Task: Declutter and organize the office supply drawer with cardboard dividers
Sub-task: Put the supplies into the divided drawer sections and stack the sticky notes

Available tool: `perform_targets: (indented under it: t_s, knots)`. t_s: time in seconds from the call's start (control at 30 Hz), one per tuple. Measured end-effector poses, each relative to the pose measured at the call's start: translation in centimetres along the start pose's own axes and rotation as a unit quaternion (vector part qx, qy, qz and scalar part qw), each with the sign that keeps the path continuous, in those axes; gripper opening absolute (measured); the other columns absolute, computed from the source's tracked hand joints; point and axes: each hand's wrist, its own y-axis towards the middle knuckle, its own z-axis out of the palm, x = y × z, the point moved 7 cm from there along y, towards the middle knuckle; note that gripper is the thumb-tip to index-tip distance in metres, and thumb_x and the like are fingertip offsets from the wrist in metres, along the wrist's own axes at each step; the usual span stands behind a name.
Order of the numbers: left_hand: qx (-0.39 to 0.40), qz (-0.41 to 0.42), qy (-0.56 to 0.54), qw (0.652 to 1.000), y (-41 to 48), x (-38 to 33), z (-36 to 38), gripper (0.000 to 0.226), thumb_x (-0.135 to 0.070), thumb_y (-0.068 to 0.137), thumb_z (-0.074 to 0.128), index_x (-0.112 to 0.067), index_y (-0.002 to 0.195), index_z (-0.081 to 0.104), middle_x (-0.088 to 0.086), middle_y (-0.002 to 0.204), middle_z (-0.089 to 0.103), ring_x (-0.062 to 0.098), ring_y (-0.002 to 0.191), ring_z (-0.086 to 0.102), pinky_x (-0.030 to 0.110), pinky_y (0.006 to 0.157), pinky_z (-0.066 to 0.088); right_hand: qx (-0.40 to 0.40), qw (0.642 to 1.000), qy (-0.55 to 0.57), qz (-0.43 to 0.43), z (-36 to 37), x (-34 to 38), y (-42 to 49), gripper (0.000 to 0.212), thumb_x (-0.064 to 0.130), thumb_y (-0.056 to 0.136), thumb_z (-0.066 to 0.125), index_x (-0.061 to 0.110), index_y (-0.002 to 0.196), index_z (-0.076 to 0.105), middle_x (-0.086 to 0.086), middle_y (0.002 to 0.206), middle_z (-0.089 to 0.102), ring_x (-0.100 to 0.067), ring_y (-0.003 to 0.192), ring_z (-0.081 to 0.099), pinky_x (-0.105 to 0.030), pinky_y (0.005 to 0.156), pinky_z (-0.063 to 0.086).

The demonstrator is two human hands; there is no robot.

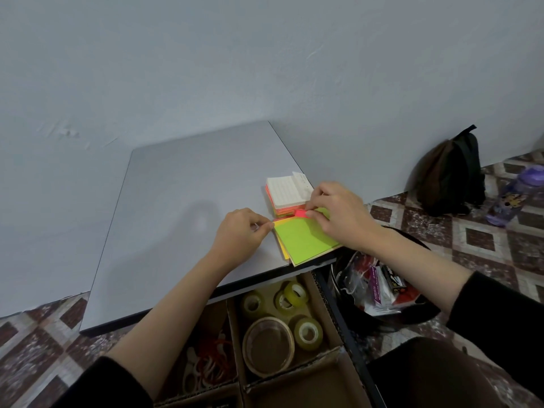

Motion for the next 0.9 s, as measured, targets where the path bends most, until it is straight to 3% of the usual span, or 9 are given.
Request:
perform_targets:
  t_s: [0.3, 0.53, 0.67, 0.9]
  knots:
    - [-0.024, -0.005, -0.019, 1.0, -0.5, -0.2, 0.1, 0.021, -0.022, 0.091, 0.057, -0.011, 0.1, 0.073, 0.004, 0.103, 0.068, 0.006, 0.083, 0.051, 0.019, 0.072, 0.036, 0.0, 1.0, 0.009, 0.008, 0.8, -0.6, -1.9, 0.022, 0.02, 0.093, 0.055, 0.009, 0.104, 0.07, -0.005, 0.101, 0.069, -0.021, 0.096, 0.057, -0.034, 0.084, 0.045]
    - [-0.019, -0.001, -0.023, 1.0, -0.9, 0.1, 0.4, 0.016, -0.018, 0.088, 0.062, -0.01, 0.093, 0.075, 0.004, 0.097, 0.07, 0.011, 0.083, 0.056, 0.022, 0.075, 0.041, -0.009, 0.999, 0.02, -0.029, 0.7, -0.8, -3.2, 0.015, 0.014, 0.088, 0.062, 0.007, 0.095, 0.073, -0.006, 0.092, 0.072, -0.026, 0.09, 0.062, -0.041, 0.078, 0.051]
    - [-0.063, 0.014, 0.006, 0.998, -0.5, 0.1, -0.1, 0.017, -0.022, 0.085, 0.065, -0.011, 0.095, 0.074, 0.004, 0.097, 0.068, 0.009, 0.078, 0.052, 0.021, 0.071, 0.037, -0.027, 0.999, 0.027, -0.034, 0.5, -0.7, -3.5, 0.013, 0.012, 0.086, 0.064, 0.006, 0.092, 0.074, -0.008, 0.088, 0.072, -0.029, 0.087, 0.063, -0.042, 0.074, 0.052]
    - [-0.031, 0.027, 0.073, 0.997, 1.4, -0.7, 0.9, 0.031, -0.037, 0.084, 0.065, -0.017, 0.108, 0.071, 0.003, 0.106, 0.065, 0.017, 0.095, 0.055, 0.024, 0.069, 0.032, -0.043, 0.997, 0.031, -0.048, 0.3, -0.6, -3.6, 0.016, 0.014, 0.083, 0.06, 0.006, 0.087, 0.074, -0.007, 0.082, 0.072, -0.029, 0.08, 0.064, -0.041, 0.066, 0.054]
